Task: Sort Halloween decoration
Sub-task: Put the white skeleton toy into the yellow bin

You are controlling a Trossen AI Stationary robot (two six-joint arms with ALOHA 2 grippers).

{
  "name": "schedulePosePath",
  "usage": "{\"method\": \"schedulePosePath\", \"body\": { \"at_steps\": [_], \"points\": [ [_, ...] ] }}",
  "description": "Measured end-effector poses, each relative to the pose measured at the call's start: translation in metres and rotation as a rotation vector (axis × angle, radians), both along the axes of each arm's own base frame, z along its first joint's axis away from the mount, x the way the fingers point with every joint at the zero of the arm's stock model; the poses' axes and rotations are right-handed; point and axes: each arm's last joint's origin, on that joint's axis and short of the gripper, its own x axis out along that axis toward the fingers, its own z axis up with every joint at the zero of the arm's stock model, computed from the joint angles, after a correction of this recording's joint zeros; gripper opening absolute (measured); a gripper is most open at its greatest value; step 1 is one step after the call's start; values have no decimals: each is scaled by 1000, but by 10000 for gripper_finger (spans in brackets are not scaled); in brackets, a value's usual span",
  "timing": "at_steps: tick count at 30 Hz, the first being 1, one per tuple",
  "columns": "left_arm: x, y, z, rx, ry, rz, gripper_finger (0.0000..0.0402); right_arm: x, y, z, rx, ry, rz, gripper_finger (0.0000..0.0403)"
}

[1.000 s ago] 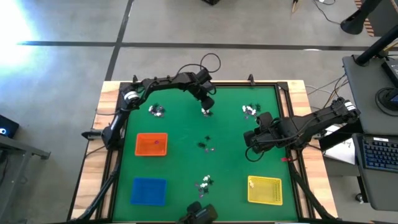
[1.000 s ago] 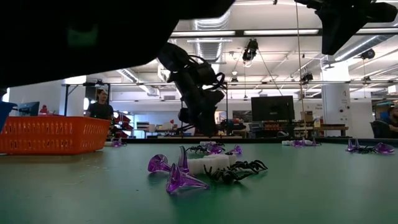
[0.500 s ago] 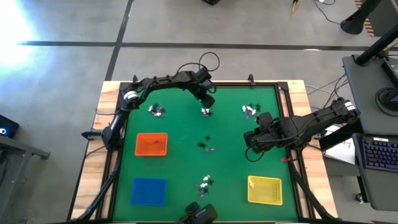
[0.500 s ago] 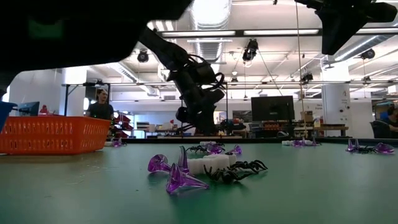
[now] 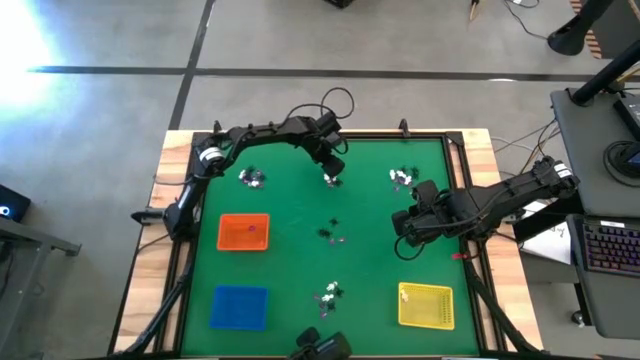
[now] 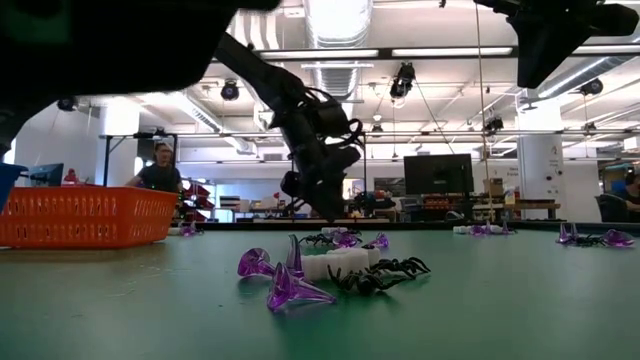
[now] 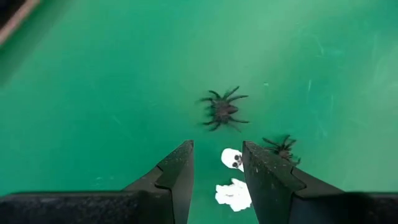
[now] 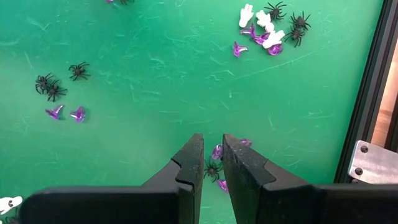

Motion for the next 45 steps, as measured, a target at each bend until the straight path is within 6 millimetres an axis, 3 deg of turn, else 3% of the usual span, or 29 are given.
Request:
{"method": "schedulePosePath", "body": {
  "at_steps": [6,10,14,21,31,38,45],
  "points": [
    [9,7,26,81,-31,-15,118,0,0,0,1,-4,0,52],
    [11,10,36,106,85,-78,118,1,0,0,3,-11,0,52],
    [14,14,31,96,227,-145,118,2,1,0,7,-21,0,52],
    [26,16,13,56,209,-202,118,2,1,0,7,-22,0,52],
    [32,13,25,88,158,-201,118,2,1,0,7,-22,0,52],
    [41,0,25,100,142,-228,118,2,1,0,7,-23,-4,52],
    [44,1,26,105,116,-197,118,2,1,0,12,-33,-18,52]
  ]
}}
